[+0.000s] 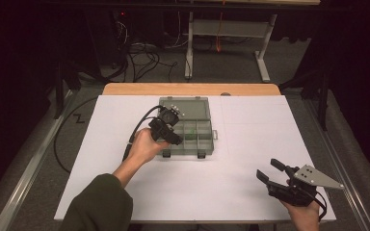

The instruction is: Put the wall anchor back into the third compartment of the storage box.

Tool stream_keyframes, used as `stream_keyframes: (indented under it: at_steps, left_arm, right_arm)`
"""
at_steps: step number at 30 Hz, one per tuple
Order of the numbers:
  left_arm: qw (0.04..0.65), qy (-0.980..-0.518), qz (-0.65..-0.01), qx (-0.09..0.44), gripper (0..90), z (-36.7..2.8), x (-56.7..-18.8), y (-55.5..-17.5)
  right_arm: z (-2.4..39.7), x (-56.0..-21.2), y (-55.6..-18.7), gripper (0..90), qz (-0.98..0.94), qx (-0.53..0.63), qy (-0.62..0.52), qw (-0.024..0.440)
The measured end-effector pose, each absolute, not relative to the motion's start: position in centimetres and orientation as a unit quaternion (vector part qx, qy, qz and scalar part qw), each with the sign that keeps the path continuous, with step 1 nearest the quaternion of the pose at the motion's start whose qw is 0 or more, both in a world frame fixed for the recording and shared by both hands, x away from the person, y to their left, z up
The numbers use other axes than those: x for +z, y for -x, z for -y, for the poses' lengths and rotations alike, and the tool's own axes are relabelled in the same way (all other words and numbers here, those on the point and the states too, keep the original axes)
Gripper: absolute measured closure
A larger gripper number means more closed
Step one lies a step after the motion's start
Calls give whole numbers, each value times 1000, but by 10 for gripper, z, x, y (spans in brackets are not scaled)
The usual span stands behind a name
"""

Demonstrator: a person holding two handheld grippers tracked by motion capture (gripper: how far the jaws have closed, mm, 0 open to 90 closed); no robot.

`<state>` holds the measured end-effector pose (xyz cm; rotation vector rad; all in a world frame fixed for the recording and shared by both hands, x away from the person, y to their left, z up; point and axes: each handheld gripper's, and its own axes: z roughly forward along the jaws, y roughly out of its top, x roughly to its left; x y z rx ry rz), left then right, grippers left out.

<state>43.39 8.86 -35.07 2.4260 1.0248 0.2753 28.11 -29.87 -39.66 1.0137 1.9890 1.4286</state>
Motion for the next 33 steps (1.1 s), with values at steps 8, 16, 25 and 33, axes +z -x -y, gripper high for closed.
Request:
stream_keyframes:
  at_steps: [8, 16, 25, 33]
  left_arm:
    - [260, -882, -379, 108, 458, -100, -350, -421]
    - [270, -873, -387, 117, 448, -115, -351, -409]
    - [286, -865, -394, 123, 440, -132, -353, -391]
    - [298, -855, -406, 122, 437, -147, -360, -379]
  right_arm:
    - [299, -397, -282, 341, -728, 525, -369, 241]
    - [298, -396, -283, 342, -728, 526, -368, 242]
    - [298, -397, -284, 342, -728, 526, -368, 240]
    - [297, -397, -285, 342, -729, 526, -367, 239]
